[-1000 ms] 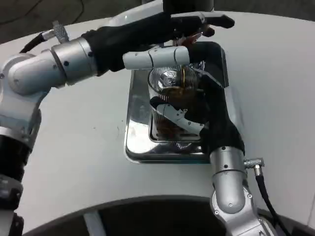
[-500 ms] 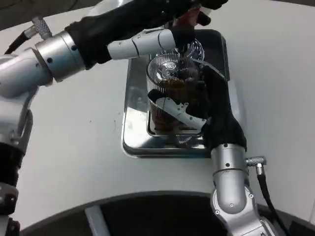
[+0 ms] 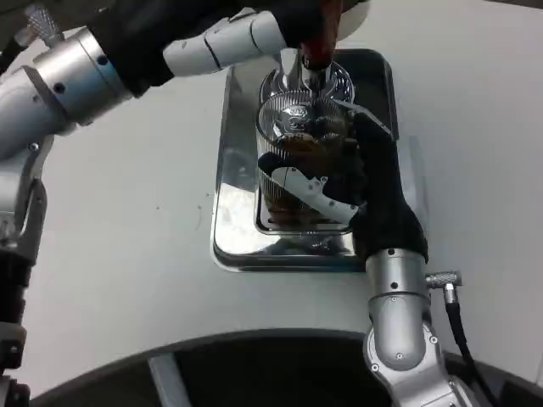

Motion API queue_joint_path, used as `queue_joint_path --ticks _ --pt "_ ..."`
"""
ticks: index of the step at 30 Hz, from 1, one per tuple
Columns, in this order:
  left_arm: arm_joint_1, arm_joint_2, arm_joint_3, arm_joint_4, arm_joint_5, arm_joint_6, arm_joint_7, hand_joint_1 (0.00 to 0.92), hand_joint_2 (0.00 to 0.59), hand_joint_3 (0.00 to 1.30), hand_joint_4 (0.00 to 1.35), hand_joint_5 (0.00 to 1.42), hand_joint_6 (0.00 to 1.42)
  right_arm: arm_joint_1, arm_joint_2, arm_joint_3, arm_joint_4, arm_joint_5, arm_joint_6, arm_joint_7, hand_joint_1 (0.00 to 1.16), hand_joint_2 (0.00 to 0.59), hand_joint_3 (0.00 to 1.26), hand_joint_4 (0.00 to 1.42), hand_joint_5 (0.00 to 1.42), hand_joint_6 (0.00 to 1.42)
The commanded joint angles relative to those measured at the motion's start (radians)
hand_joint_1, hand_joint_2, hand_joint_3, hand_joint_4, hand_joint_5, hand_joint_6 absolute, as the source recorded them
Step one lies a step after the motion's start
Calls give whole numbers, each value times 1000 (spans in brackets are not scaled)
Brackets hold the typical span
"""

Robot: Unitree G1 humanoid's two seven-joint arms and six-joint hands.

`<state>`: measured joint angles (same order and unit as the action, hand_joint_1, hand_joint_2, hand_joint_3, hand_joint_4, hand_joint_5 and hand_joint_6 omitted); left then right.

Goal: Grasp the cup under the faucet to collect the drink, then remove the cup.

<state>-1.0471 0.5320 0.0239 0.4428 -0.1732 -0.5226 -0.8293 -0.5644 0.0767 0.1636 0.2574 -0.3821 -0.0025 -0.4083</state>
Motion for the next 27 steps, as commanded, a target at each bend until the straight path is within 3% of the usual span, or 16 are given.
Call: queue_joint_path --ticks 1,12,27 --pt "39 14 18 -62 -32 22 -7 0 106 189 169 259 215 43 15 -5 2 2 12 -10 815 225 578 627 655 545" --pt "170 58 91 -240 -97 96 -3 0 106 209 191 277 238 62 14 -8 -27 -5 8 -27 827 211 614 670 722 608" --pt "477 128 236 -455 -178 186 8 0 117 228 229 288 268 111 14 1 -115 -18 3 -34 841 191 678 774 868 795"
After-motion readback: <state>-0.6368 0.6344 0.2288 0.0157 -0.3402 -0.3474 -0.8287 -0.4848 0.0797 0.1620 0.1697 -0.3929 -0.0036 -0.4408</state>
